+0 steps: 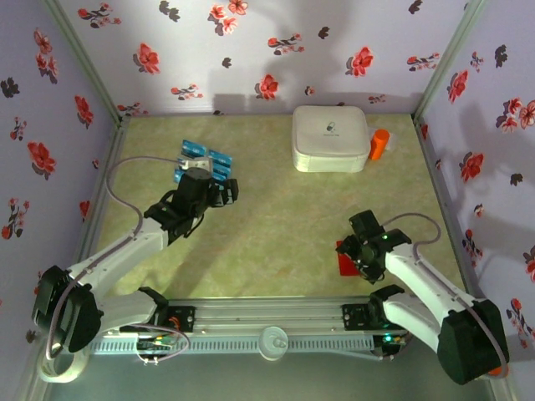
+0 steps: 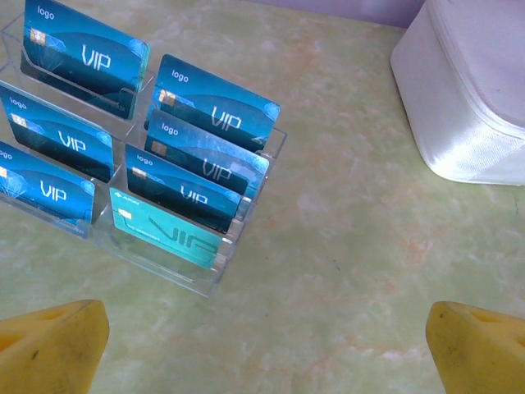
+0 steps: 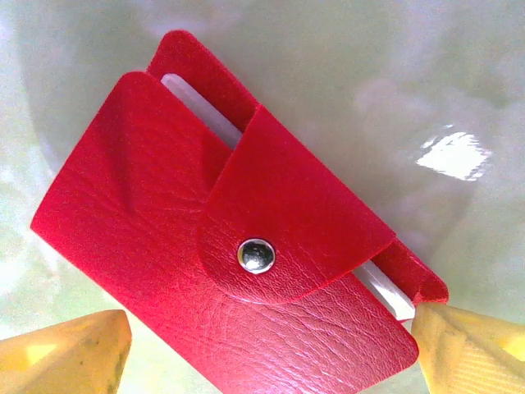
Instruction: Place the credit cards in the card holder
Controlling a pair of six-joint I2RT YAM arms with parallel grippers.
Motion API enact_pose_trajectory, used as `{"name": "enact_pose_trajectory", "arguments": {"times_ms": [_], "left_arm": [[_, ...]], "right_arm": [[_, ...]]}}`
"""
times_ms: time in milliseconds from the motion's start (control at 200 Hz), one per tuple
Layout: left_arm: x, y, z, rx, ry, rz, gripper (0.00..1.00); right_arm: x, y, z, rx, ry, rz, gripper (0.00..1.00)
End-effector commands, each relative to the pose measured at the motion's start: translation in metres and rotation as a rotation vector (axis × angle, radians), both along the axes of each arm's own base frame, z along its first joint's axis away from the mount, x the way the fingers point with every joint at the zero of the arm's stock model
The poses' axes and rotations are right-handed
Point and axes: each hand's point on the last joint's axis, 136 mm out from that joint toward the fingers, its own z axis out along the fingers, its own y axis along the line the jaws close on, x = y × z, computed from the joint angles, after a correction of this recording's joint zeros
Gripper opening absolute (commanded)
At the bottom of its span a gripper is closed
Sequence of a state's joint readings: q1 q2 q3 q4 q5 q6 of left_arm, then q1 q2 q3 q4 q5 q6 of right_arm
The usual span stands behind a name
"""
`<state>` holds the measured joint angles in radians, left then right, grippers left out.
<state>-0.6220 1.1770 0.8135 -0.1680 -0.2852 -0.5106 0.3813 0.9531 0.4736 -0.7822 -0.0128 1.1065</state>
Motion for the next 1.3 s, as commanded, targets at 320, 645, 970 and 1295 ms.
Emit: {"name": "enact_pose_trajectory", "arguments": {"times_ms": [320,645,970,1295], "left_arm": [[-0.007,-0.005,-0.015,-0.028,0.030,-0.009,1.00],[-0.007,-0.020,-0.022,-0.048,0.069,-0.025,1.00],[-0.008,-0.039,-0.022,-0.059,0.095,-0.059,1.00],[-0.009,-0.066,-0.030,-0.060,0.158,-0.122,1.00]], "right_arm": [[0.056,0.056,0.021,0.099,-0.154,0.066,0.88],[0.094,0.150,0.053,0.321,-0.271,0.364,0.88],[0.085,0.086,0.059,0.115,-0.320,0.335,0.86],[0.086,0.065,0.032,0.221,-0.270,0.239,0.63]]}}
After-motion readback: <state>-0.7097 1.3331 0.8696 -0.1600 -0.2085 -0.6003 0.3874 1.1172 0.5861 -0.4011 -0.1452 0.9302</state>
